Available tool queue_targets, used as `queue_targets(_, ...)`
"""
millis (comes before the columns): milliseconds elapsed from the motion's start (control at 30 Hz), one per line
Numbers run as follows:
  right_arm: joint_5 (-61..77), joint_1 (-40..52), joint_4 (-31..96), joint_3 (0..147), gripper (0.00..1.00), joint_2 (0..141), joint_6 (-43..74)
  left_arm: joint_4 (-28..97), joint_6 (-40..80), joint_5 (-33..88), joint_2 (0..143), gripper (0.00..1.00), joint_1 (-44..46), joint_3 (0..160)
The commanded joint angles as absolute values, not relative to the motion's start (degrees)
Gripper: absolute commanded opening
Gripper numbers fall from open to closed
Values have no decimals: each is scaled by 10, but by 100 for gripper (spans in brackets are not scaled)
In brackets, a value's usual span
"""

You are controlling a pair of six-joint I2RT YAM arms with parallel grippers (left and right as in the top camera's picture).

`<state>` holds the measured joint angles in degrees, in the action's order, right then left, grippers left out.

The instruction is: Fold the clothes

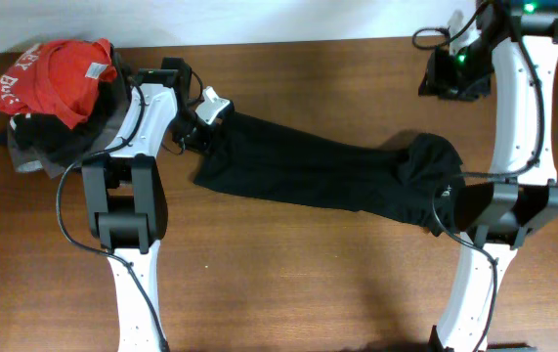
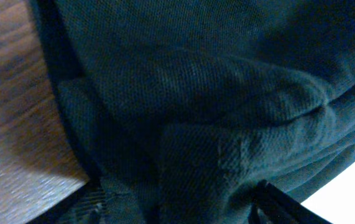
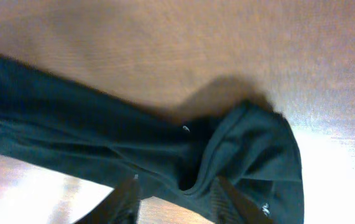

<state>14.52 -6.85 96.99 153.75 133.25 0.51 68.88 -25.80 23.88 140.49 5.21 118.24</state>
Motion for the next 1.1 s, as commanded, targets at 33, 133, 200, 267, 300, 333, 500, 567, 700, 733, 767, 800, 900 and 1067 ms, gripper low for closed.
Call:
queue_targets(33, 170, -55, 973, 1631, 35, 1247, 3, 711, -265, 317, 1443, 9, 56, 1171)
queue_targets(133, 165, -53, 973, 1672, 33, 1202, 9, 717, -248, 321, 1443, 1, 55, 1171)
queue_targets(200, 156, -53, 973, 1678, 33, 1176, 11, 717, -233, 322, 1442, 1, 49, 1174)
queue_targets(267, 147, -53, 973, 1678, 33, 1152, 12, 717, -219, 322, 1437, 1, 39, 1179)
queue_targets(300, 139, -53, 973, 1678, 33, 1145, 16, 717, -211, 322, 1433, 1, 32, 1184)
queue_targets(333, 134, -53, 973, 1678, 33, 1142, 20, 717, -206, 322, 1428, 1, 26, 1188)
queue_targets(500, 134, -52, 973, 1661, 25, 1142, 34, 717, -202, 322, 1392, 1, -10, 1213)
queue_targets(567, 143, -52, 973, 1641, 20, 1143, 35, 717, -202, 322, 1372, 1, -22, 1218)
queue_targets(700, 175, -52, 973, 1580, 5, 1146, 34, 716, -202, 321, 1340, 1, -34, 1218)
queue_targets(733, 181, -52, 973, 1560, 4, 1147, 34, 716, -202, 321, 1333, 1, -36, 1218)
queue_targets(767, 187, -52, 973, 1531, 4, 1147, 34, 715, -202, 317, 1324, 1, -39, 1218)
queue_targets(800, 190, -52, 973, 1507, 4, 1147, 34, 714, -202, 314, 1319, 1, -40, 1218)
queue_targets(900, 197, -52, 960, 1404, 4, 1147, 34, 712, -199, 295, 1298, 1, -44, 1218)
queue_targets(1067, 243, -46, 898, 1252, 4, 1147, 8, 697, -166, 275, 1281, 1, -50, 1220)
